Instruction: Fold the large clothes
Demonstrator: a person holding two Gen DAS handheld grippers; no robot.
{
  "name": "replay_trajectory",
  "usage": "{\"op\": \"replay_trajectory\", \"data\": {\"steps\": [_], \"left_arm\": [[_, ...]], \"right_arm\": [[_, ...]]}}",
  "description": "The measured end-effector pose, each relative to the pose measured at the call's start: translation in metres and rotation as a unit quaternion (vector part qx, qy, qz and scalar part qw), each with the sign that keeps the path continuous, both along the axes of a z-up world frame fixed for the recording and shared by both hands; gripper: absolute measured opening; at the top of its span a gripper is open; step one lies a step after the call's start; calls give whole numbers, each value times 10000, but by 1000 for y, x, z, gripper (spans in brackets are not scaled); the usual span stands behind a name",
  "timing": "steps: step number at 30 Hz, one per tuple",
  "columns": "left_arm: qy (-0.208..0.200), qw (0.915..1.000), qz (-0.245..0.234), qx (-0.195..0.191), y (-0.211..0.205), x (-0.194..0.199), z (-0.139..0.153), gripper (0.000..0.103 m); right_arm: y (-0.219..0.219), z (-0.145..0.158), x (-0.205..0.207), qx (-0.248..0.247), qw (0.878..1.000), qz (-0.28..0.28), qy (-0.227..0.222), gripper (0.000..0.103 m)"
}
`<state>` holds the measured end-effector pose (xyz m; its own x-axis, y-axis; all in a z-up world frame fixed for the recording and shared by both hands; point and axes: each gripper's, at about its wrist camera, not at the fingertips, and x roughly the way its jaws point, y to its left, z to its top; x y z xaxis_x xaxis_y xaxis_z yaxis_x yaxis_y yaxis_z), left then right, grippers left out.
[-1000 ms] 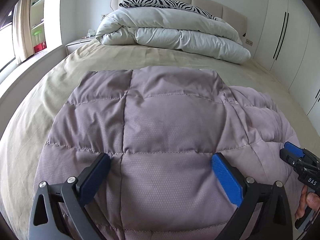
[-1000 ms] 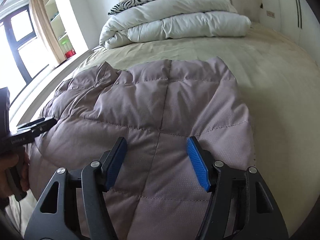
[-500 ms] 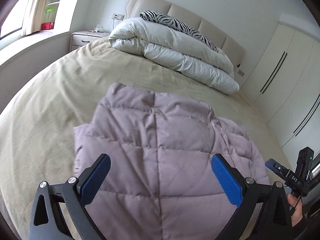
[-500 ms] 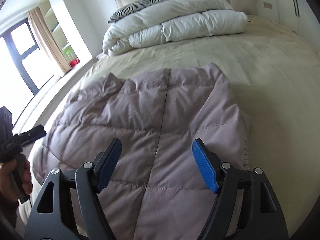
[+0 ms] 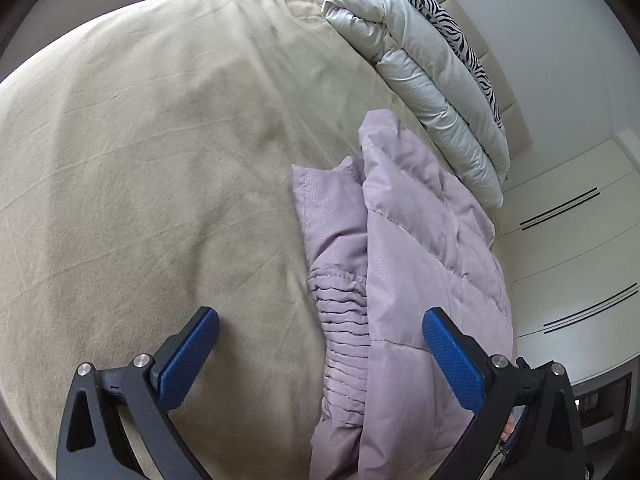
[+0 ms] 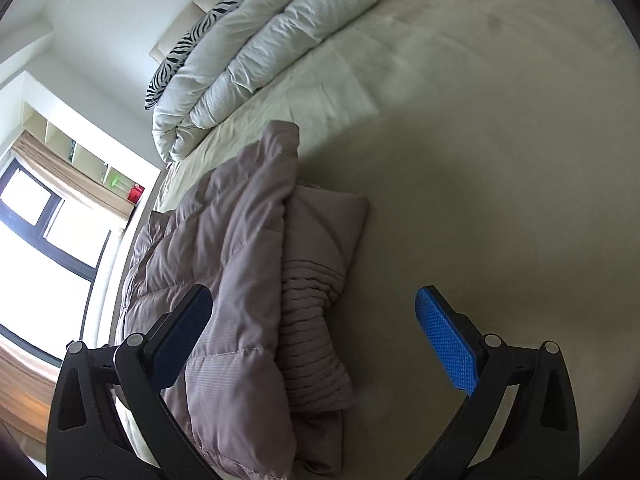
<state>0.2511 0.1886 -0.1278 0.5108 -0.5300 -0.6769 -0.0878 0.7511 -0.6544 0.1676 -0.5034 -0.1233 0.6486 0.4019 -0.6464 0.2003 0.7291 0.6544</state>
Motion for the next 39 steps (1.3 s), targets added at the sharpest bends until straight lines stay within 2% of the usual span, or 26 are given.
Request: {"op": "replay_trajectory", "data": {"steps": [3, 6, 11, 13, 15, 17, 18, 19, 20, 23, 25, 26, 27, 29, 30, 32, 35, 39], "left_arm": [[75, 9990, -245, -365, -7, 12, 0, 103], [263, 9977, -429, -459, -13, 27, -6, 103], [402, 9938, -328, -982, -9, 43, -17, 103], [470, 9937, -419, -922, -13, 47, -18, 101], [502, 9947, -628, -635, -21, 50, -17, 98], [524, 9943, -800, -463, -30, 53, -15, 91], [560, 9936, -842, -497, -31, 54, -16, 87], [617, 9922, -878, -633, -32, 56, -18, 76], [674, 9910, -874, -755, -32, 57, -21, 72], [634, 9911, -916, -729, -34, 59, -24, 62], [587, 9914, -919, -717, -36, 58, -23, 55], [548, 9917, -919, -708, -36, 57, -22, 50], [506, 9922, -919, -678, -38, 56, -19, 47], [405, 9932, -927, -569, -43, 56, -9, 35], [351, 9937, -931, -520, -44, 54, -4, 33], [247, 9942, -957, -426, -48, 51, 9, 27], [83, 9939, -1047, -342, -51, 41, 27, 24], [-135, 9933, -1116, -282, -49, 12, 48, 24]], "right_arm": [[2, -17, 8, 476, 9986, 224, 51, 103], [6, -23, 16, 696, 9968, 396, -5, 103], [17, -28, 36, 929, 9920, 839, 163, 103], [25, -31, 46, 797, 9912, 1009, 319, 103], [34, -32, 55, 716, 9900, 1152, 377, 103], [46, -32, 65, 631, 9889, 1281, 415, 103], [54, -33, 71, 556, 9881, 1367, 440, 103], [62, -32, 77, 444, 9872, 1455, 473, 103], [70, -32, 82, 321, 9864, 1527, 525, 103], [86, -30, 92, 36, 9850, 1594, 654, 102], [90, -27, 93, -45, 9847, 1608, 664, 93], [93, -24, 92, -56, 9846, 1629, 639, 84], [95, -21, 91, -102, 9847, 1637, 594, 81], [101, -10, 88, -297, 9849, 1631, 508, 67], [106, -4, 87, -412, 9849, 1620, 462, 64], [113, 9, 83, -609, 9849, 1577, 362, 50], [121, 28, 75, -802, 9849, 1519, 188, 41], [135, 57, 52, -944, 9835, 1544, -87, 37]]}}
